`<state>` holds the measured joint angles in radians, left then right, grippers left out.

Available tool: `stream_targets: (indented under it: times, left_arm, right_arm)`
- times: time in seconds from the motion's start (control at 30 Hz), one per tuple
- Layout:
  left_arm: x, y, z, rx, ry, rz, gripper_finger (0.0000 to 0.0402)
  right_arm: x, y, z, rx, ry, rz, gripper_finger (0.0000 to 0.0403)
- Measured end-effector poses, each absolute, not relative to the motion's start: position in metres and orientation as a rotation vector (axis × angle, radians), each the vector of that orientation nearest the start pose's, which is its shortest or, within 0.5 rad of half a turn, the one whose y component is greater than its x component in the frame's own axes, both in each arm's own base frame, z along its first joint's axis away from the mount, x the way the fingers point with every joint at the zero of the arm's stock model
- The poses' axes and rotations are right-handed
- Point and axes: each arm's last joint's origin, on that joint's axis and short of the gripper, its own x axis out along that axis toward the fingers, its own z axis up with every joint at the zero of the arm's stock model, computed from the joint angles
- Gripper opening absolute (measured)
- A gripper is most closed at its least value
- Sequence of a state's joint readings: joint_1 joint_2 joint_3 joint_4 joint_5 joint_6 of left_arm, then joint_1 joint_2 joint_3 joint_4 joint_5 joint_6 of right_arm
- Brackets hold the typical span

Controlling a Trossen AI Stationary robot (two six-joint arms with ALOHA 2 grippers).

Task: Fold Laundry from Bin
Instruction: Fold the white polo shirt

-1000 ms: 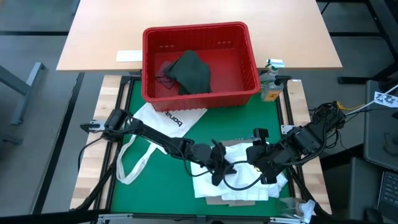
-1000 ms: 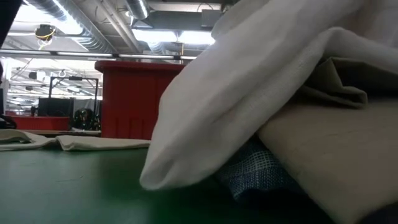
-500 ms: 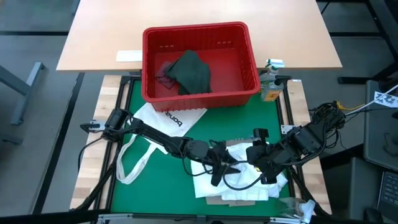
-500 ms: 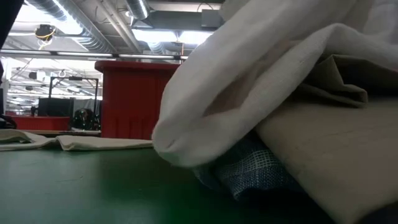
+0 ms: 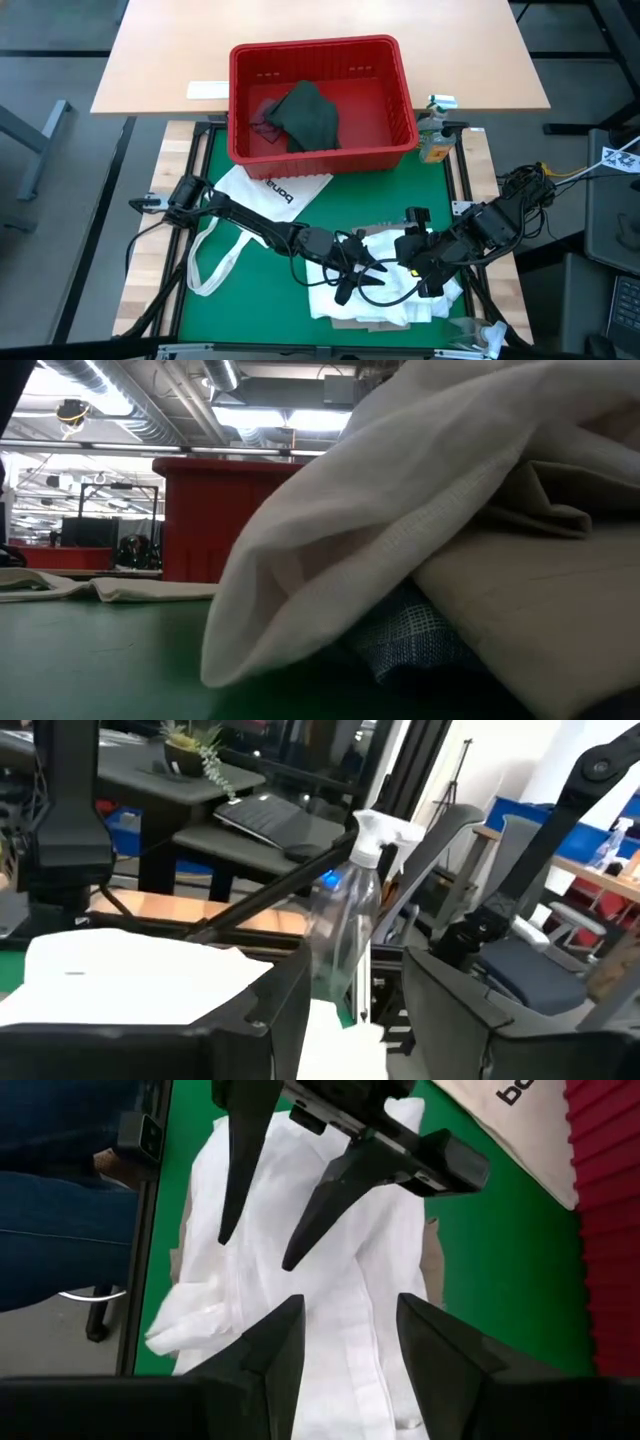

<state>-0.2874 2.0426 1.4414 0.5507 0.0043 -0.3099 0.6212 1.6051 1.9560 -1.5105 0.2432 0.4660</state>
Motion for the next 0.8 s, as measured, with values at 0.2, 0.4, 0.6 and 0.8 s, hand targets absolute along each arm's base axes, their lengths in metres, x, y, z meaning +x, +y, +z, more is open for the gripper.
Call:
stream_targets:
  times: [0.2,0.4,0.6,0.8]
  left_arm:
    - [0.447,-0.124,0.268,-0.268,0.049,-0.302,0.0152]
    - [0.418,-0.11,0.308,-0.173,0.173,-0.306,0.0152]
    - [0.376,-0.104,0.325,-0.184,0.459,-0.279,0.0152]
    - [0.347,-0.115,0.313,-0.185,0.754,-0.263,0.0152]
  right_arm:
    - [0.234,0.159,0.419,-0.056,1.069,0.089,0.016]
    - [0.245,0.168,0.409,-0.042,1.044,0.113,0.016]
    - [0.26,0.179,0.382,-0.091,0.999,0.176,0.016]
    - [0.282,0.194,0.363,-0.154,0.807,0.29,0.016]
